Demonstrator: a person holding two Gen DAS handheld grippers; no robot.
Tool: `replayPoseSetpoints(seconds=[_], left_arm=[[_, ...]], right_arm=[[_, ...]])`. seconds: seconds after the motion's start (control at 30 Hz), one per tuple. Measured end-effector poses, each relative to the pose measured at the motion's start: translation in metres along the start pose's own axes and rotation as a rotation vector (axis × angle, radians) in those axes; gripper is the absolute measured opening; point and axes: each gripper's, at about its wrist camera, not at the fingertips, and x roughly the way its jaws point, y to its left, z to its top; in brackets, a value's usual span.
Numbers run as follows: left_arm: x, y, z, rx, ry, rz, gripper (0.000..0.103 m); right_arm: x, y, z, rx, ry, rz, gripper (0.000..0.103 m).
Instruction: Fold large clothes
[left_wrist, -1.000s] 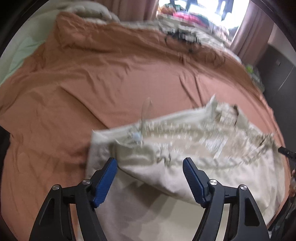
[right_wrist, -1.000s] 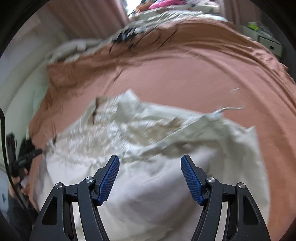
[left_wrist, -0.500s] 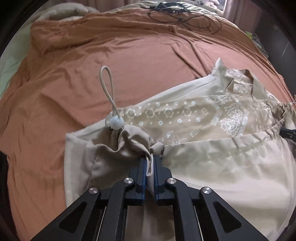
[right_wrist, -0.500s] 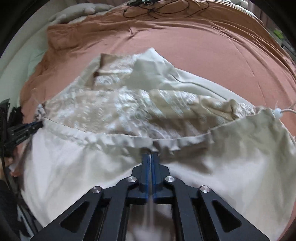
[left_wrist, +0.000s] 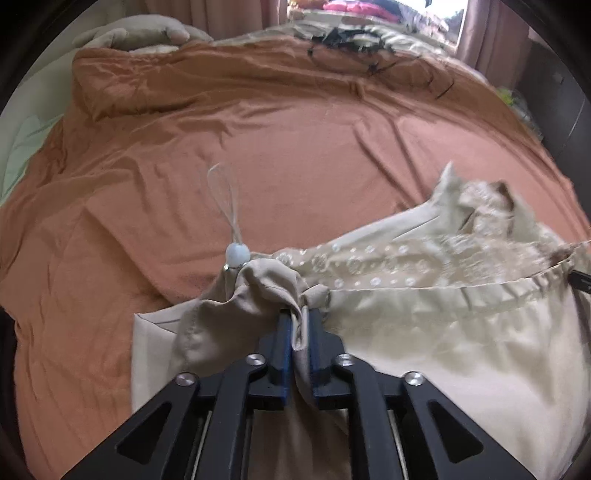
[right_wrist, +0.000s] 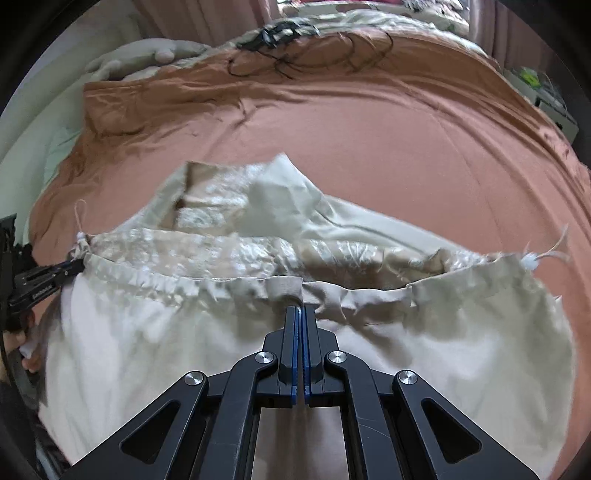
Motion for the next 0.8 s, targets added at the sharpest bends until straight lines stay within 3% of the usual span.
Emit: replayPoseSetpoints(seconds=[0.07, 0.1, 0.17, 0.33, 0.43, 0.5, 0.53, 0.8], left_arm=[[0.011, -0.001, -0.002, 0.008, 0.029, 0.028, 0.031], [0.012, 0.000, -0.003, 0.008, 0.025, 0.033, 0.035], [0.008, 0.006, -0.004, -0.009, 0.012, 0.034, 0.051], [-0.026, 0.039, -0.009, -0.092, -0.048, -0.013, 0.070], [-0.048, 0.055, -0.019, -0.103, -0.066, -0.001, 0.070], [-0.061, 0.069, -0.028, -0.126, -0.072, 0.000, 0.070], [-0.066, 0.077, -0.033, -0.139, -0.075, -0.001, 0.070], [-0.100, 0.114, -0.083, -0.208, -0.074, 0.005, 0.070]], right_arm=[[0.014, -0.002, -0.002, 0.009, 0.019, -0.010, 0.001], [0.020, -0.003, -0.003, 0.013, 0.025, -0.015, 0.001], [0.026, -0.001, -0.003, 0.014, 0.026, -0.025, 0.001], [0.023, 0.005, 0.003, 0.014, 0.010, -0.046, 0.002], [0.017, 0.005, 0.004, 0.049, 0.025, -0.040, 0.009], [0.009, 0.005, 0.002, 0.062, 0.022, -0.022, 0.038], [0.003, 0.006, 0.000, 0.065, 0.011, -0.017, 0.042], [-0.040, 0.025, -0.028, 0.026, -0.004, 0.028, 0.042]])
